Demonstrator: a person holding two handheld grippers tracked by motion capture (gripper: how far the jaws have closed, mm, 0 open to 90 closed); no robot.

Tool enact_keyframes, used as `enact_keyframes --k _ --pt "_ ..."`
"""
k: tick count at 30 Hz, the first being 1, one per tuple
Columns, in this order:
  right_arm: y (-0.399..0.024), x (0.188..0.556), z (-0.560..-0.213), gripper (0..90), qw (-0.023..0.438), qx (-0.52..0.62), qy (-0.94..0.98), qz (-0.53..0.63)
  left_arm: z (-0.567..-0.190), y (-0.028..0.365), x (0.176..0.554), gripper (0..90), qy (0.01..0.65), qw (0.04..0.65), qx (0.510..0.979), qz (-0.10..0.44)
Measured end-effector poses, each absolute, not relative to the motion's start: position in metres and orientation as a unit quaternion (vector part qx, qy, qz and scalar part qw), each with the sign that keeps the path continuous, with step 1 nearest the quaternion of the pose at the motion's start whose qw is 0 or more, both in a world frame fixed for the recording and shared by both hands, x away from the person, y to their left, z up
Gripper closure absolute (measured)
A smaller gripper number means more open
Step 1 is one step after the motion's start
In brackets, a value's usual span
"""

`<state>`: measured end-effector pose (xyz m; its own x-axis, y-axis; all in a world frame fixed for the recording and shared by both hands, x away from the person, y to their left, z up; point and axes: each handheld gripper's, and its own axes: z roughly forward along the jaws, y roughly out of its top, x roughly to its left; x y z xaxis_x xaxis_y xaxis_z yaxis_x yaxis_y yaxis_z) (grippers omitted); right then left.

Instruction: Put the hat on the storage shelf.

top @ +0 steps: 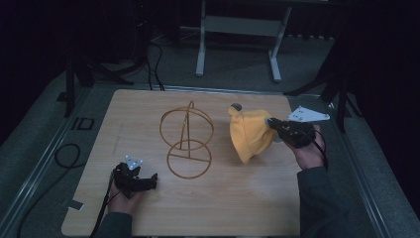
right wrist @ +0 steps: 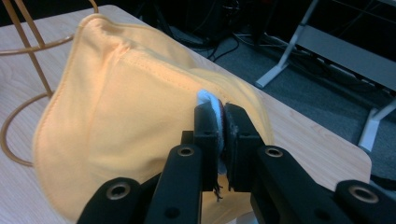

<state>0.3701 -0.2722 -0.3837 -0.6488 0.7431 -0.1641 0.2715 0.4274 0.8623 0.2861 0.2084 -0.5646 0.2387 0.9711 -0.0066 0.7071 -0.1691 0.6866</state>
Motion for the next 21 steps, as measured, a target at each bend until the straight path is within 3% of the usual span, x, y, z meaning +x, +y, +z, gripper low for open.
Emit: enact_keyframes --k 21 --pt "-0.264 0.38 -0.352 84.7 0.278 0.294 0.8 0.443 -0.565 0.208 0.286 0.8 0.575 0.294 0.73 0.225"
